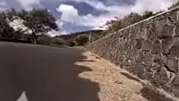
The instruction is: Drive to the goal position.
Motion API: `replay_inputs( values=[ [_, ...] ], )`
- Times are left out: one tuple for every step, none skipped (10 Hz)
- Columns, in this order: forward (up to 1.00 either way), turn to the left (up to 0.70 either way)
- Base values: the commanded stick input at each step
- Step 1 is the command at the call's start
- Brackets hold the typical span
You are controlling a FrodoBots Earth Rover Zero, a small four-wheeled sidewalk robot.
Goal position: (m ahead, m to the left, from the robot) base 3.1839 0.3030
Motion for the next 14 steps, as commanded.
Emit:
replay_inputs(
  values=[
    [0.5, 0.0],
    [0.5, 0.0],
    [0.5, 0.0],
    [0.5, 0.0],
    [0.5, 0.0],
    [0.5, 0.0],
    [0.5, 0.0],
    [0.5, 0.0],
    [0.5, 0.0],
    [0.5, 0.0],
    [0.5, 0.0],
    [0.5, 0.0],
    [0.5, 0.0],
    [0.5, 0.0]
  ],
)
